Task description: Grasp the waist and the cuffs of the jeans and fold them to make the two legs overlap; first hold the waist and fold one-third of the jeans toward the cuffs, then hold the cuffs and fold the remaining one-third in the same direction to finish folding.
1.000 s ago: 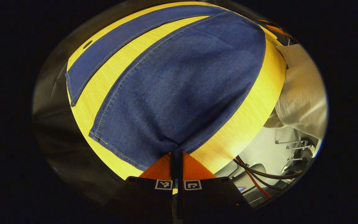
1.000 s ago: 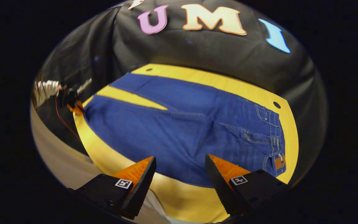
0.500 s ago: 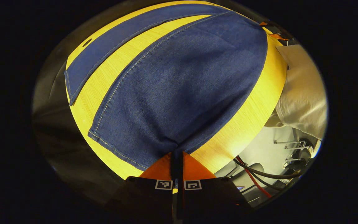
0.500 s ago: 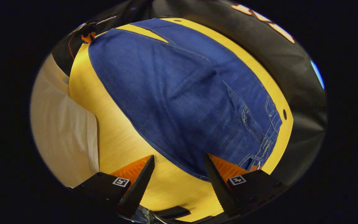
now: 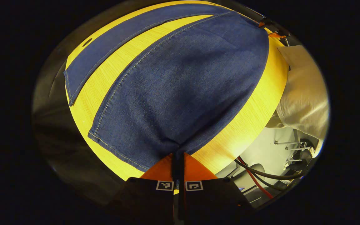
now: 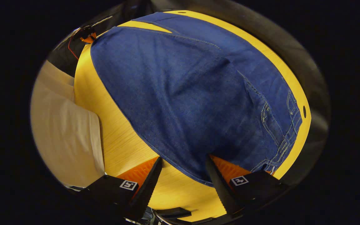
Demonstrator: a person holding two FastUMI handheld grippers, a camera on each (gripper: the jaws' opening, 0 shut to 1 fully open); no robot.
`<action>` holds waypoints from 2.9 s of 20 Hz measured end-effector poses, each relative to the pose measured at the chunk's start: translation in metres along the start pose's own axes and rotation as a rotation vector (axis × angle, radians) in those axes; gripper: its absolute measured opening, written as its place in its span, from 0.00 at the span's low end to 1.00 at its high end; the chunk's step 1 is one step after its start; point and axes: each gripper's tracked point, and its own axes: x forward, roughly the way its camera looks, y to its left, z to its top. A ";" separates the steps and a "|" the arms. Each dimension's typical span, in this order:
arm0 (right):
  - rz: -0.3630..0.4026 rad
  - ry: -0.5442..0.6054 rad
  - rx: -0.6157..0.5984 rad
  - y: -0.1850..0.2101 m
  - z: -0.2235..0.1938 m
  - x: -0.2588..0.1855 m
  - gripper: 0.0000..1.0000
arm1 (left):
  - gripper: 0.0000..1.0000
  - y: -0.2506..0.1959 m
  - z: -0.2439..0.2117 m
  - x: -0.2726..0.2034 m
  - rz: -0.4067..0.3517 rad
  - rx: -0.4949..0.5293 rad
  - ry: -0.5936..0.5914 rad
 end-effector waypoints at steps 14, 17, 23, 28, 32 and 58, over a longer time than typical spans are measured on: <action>-0.079 -0.096 0.144 -0.022 0.010 -0.002 0.17 | 0.00 0.002 0.001 0.002 0.053 -0.049 -0.018; -0.101 -0.100 0.219 -0.025 0.011 -0.008 0.09 | 0.00 0.001 0.001 0.002 0.066 -0.119 -0.046; -0.160 -0.097 0.220 -0.029 0.009 -0.005 0.05 | 0.00 -0.002 0.004 0.001 0.143 -0.133 -0.079; -0.192 -0.108 0.275 -0.035 0.025 -0.030 0.02 | 0.00 0.016 0.022 -0.035 0.186 -0.244 -0.192; -0.261 -0.188 0.361 -0.065 0.058 -0.062 0.03 | 0.00 0.063 0.079 -0.088 0.336 -0.508 -0.422; -0.240 -0.392 0.715 -0.286 0.229 0.018 0.06 | 0.00 0.219 0.247 -0.083 0.576 -0.869 -0.459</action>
